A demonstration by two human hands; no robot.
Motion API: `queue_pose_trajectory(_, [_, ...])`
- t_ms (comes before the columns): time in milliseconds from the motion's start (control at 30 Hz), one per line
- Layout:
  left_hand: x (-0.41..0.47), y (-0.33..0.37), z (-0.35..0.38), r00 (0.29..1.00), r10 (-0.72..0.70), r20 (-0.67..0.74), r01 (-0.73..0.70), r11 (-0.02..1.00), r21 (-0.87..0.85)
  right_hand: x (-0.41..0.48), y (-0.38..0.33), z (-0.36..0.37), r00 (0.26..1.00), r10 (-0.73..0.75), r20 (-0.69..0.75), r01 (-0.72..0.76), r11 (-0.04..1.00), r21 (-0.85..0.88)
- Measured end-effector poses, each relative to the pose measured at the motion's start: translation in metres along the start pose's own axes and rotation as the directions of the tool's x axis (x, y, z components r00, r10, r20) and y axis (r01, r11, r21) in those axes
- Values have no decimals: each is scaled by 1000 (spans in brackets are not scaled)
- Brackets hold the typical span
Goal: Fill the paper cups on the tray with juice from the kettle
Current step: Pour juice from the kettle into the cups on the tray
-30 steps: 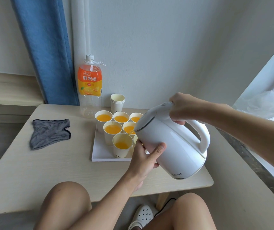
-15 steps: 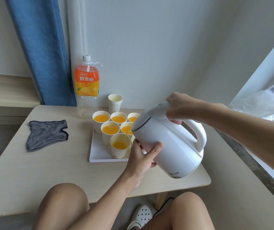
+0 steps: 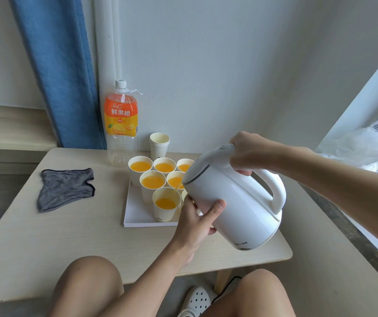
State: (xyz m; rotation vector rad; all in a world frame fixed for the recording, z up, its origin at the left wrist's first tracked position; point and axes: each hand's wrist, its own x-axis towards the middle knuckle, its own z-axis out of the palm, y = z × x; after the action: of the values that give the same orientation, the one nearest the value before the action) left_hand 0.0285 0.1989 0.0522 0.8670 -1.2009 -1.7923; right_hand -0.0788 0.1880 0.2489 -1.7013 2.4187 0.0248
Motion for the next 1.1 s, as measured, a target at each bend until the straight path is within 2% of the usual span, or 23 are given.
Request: queue_pose_trajectory(1100, [2,-1,-1,1000,3,-4,-3,1000,-9,4,-3,0,1000,-11,-4,11,999,-31])
